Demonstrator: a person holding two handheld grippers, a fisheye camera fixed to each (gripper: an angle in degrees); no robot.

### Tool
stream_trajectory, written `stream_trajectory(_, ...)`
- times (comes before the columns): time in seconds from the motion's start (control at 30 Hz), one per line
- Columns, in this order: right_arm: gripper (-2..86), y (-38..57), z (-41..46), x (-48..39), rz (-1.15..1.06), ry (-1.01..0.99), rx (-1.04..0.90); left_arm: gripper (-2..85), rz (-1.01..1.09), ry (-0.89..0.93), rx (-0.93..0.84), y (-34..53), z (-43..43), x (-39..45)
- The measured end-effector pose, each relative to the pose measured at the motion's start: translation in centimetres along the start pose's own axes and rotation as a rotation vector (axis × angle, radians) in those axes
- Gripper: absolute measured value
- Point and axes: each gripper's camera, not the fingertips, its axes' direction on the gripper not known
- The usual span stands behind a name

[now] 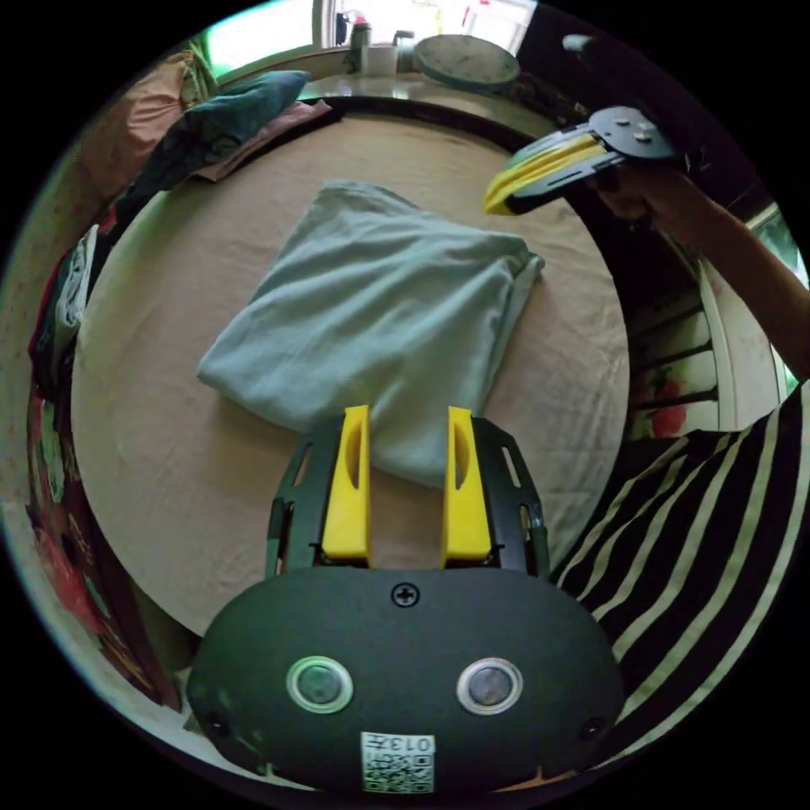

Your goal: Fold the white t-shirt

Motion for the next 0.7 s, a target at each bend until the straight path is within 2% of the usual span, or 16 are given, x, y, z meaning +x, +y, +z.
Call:
stream_trajectory(0.1, 0.9, 0.3, 3.5, -1.0, -0.043, 0.02, -0.104, 12.9, 0.004, -0.036, -0.035, 0.5, 1.4, 0.8)
stream_trajectory(0.17, 0.5, 1.3, 3.9, -1.0, -0.058, 0.04, -0.079, 12.4, 0.011, -0.081, -0.017, 1.3, 1.3, 1.6)
stream_trajectory(0.23, 0.2, 1.4, 3.5, -0.3, -0.08, 0.02, -0.186, 11.7, 0.002, -0.088, -0.015, 1.9, 0.8, 1.7)
stream_trajectory(0.27, 0.2, 1.3, 2.9, 0.0, -0.073, 0.015, -0.168, 11.2, -0.02, -0.055, 0.009, 2.4, 0.0, 1.4)
stream_trajectory(0.33, 0.1, 0.2, 0.1, 1.1, -0.027, 0.046, -0.011, 10.9, -0.093, 0.03, 0.093, 3.4, -1.6, 0.1)
stream_trajectory(0.43, 0.0, -3.1, -1.0, 1.9, -0.004, 0.045, 0.138, 11.1, -0.215, 0.025, 0.179, 4.2, -3.3, -2.9)
stream_trajectory(0.57, 0.0, -7.1, 1.6, 1.7, -0.03, 0.016, 0.144, 11.3, -0.244, -0.016, 0.168, 2.5, -2.5, -6.5)
stream_trajectory(0.7, 0.2, -7.9, 6.1, 2.9, -0.046, 0.076, -0.022, 11.7, -0.278, 0.022, 0.045, 2.3, 0.9, -9.0)
